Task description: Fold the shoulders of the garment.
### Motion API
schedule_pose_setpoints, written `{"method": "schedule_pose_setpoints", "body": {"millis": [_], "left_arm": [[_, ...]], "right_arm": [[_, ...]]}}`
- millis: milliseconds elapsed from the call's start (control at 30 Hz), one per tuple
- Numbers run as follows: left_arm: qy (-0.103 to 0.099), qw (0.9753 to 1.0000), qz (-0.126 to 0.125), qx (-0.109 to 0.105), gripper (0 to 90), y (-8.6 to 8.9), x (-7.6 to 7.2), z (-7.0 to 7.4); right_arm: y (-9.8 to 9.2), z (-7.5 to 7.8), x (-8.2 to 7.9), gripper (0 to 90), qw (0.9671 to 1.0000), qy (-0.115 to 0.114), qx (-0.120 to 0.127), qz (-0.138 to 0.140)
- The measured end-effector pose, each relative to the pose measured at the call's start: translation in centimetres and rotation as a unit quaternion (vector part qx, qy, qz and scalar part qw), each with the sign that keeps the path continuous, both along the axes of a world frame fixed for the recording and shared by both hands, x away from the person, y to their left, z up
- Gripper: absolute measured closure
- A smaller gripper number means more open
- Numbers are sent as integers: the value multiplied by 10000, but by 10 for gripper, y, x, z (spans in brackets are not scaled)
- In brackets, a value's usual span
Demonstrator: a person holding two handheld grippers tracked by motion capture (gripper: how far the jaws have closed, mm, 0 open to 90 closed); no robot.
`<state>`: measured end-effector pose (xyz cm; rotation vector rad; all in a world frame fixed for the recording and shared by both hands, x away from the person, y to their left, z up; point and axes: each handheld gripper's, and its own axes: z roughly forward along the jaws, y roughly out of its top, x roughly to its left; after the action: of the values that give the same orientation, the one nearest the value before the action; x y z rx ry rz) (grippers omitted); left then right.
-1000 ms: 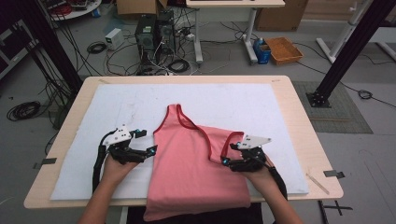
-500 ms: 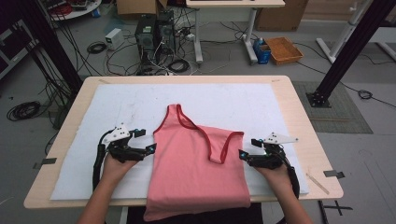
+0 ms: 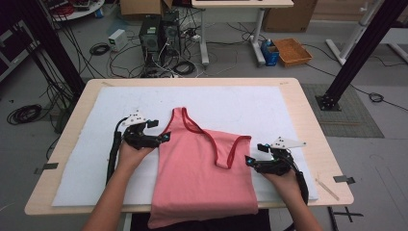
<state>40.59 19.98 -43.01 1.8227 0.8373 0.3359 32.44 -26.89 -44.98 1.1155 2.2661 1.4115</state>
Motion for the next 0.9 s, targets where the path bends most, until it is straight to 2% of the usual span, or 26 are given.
{"method": "schedule_pose_setpoints", "body": {"millis": [67,267,300,433,500,567,633,700,833,900], "left_arm": [[5,9999,67,83,184,-4,10,1],[248,9993,137,236,186,-16,39,1],[245,9991,165,309,186,-18,44,1],[338,9984,266,377,188,-23,60,1],[452,9969,272,584,189,-27,71,-1],[450,9952,323,801,189,-31,78,-4],[523,9940,362,890,189,-34,84,-7],[554,9935,387,914,189,-36,89,-9],[548,9945,437,776,192,-38,96,-12],[591,9939,492,793,196,-37,99,-16]], "right_arm": [[0,0,1,216,10000,19,-9,16],[0,0,1,216,10000,17,-8,13],[0,0,1,216,10000,15,-17,26],[0,0,1,216,10000,45,24,27],[-1,0,1,216,10000,62,45,34],[-1,0,1,216,10000,47,54,38],[-1,0,1,216,9999,58,69,55],[-2,0,1,216,9999,51,76,64],[0,0,1,216,9999,24,22,120],[0,0,1,216,9999,31,18,116]]}}
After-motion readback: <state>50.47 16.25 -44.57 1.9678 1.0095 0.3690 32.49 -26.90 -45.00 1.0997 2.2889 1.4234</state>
